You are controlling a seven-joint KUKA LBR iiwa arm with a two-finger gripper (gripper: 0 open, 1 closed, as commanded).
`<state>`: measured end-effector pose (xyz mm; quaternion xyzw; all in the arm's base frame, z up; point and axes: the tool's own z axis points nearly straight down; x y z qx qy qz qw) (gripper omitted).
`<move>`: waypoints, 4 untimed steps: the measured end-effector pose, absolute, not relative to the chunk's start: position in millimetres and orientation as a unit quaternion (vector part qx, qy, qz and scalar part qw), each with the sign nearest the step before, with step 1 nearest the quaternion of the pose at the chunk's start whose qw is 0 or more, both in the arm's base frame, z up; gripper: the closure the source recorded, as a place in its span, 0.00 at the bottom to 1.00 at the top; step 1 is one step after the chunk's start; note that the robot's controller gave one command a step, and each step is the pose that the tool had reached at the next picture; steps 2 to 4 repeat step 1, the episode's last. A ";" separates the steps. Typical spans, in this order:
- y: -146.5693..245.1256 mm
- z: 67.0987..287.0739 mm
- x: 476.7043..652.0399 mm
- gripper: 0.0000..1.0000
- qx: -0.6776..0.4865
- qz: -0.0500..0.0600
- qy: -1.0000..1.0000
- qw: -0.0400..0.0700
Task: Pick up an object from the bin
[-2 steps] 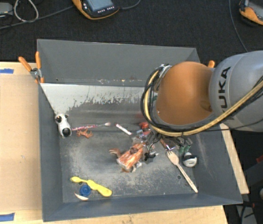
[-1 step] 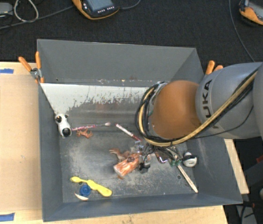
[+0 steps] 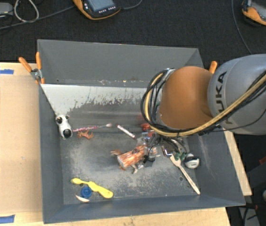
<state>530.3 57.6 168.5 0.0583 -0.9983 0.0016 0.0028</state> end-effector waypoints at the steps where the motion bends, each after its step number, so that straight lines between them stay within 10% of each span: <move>1: 59.3 204.3 527.1 1.00 0.208 0.000 -0.978 0.004; 4: 59.3 204.3 527.1 1.00 0.208 0.000 -0.978 0.004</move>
Offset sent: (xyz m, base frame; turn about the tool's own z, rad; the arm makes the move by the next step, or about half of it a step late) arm -0.0024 0.0149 0.1936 -0.0648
